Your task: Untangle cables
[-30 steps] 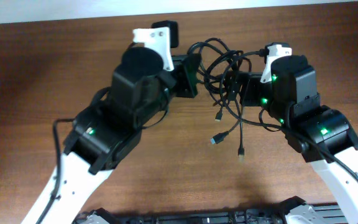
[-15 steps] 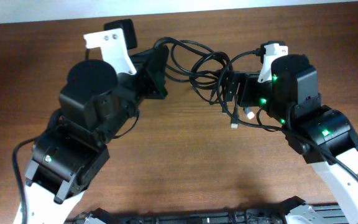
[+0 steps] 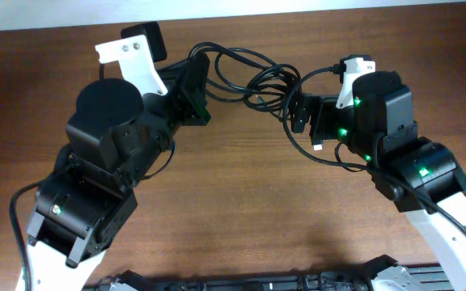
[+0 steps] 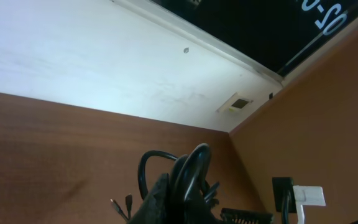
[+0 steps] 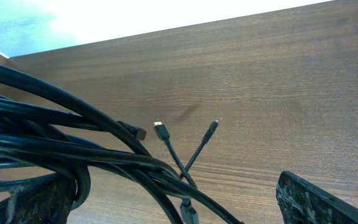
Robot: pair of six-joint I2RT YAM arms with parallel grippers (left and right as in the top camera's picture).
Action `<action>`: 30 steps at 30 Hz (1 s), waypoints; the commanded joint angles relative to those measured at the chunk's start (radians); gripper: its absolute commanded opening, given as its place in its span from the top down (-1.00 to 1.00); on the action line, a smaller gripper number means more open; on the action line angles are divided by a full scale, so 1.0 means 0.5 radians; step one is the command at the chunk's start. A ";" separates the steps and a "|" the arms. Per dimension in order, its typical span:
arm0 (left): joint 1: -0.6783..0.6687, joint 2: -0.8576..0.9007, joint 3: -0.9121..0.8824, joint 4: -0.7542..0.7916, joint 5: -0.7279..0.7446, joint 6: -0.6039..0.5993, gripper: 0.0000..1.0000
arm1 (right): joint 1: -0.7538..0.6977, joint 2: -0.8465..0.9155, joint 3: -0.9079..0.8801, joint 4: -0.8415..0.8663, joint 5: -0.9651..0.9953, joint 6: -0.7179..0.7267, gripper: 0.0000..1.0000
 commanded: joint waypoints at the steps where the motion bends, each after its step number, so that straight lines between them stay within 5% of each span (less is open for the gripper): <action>1: 0.057 -0.122 0.063 0.078 -0.160 0.025 1.00 | -0.033 0.014 -0.034 -0.068 0.209 -0.027 -0.99; 9: 0.057 -0.121 0.063 0.078 -0.150 0.273 1.00 | -0.033 0.014 -0.034 -0.069 0.149 -0.062 -0.97; 13: 0.056 -0.116 0.063 0.075 -0.114 0.545 1.00 | -0.033 0.014 -0.034 0.027 -0.336 -0.543 -0.97; 20: 0.056 -0.075 0.063 0.015 -0.100 0.881 1.00 | -0.033 0.012 -0.033 0.127 -0.859 -0.900 -0.97; 27: 0.056 0.033 0.063 -0.017 0.636 1.497 1.00 | -0.033 -0.011 -0.033 0.298 -1.186 -0.974 -0.97; 30: 0.056 0.053 0.063 -0.029 0.706 1.654 1.00 | -0.033 -0.042 -0.033 0.330 -1.291 -0.973 -0.97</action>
